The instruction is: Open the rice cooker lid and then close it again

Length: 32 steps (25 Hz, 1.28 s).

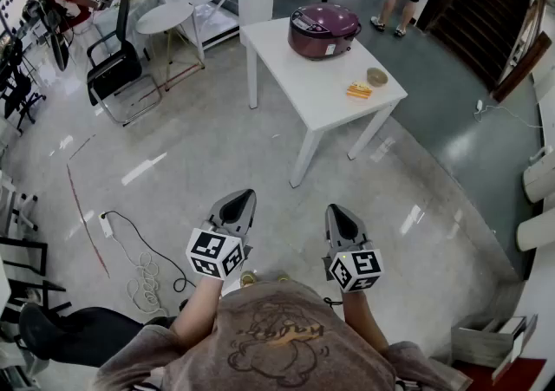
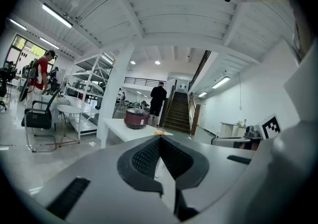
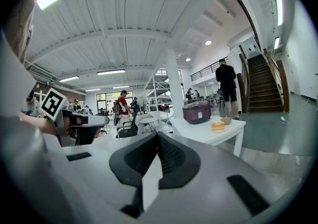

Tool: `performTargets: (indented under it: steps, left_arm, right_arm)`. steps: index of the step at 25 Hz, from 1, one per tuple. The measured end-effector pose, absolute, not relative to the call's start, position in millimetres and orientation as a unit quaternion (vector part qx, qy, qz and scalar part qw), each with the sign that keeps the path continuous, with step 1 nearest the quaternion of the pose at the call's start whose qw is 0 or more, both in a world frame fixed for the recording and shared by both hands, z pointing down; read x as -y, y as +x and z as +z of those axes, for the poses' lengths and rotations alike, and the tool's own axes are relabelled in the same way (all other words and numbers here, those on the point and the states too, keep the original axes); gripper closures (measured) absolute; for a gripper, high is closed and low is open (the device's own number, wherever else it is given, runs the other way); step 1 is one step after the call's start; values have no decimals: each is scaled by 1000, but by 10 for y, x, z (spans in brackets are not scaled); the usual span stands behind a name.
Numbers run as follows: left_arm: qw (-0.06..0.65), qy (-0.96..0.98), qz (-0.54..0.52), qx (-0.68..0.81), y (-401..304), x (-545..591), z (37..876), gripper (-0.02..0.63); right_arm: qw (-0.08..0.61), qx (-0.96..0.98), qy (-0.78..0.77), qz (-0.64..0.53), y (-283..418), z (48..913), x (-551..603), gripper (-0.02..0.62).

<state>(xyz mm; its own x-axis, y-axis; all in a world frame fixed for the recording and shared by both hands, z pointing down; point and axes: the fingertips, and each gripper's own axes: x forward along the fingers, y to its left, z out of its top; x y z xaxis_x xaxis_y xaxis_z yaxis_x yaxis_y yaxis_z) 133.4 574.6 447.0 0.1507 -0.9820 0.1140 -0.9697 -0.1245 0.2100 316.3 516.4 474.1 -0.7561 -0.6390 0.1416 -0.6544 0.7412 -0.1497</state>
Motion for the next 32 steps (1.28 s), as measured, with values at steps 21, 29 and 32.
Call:
performTargets:
  steps: [21, 29, 32]
  left_arm:
    - [120, 764, -30, 633, 659, -5434, 4538, 584]
    - [120, 768, -29, 628, 400, -4729, 4644, 584]
    - [123, 768, -27, 628, 326, -4372, 4632, 584]
  right_arm:
    - [51, 930, 346, 115, 2418, 4890, -4983, 594]
    - [49, 933, 338, 115, 2063, 4965, -4220, 594]
    - [50, 935, 333, 114, 1949, 4940, -3877, 594]
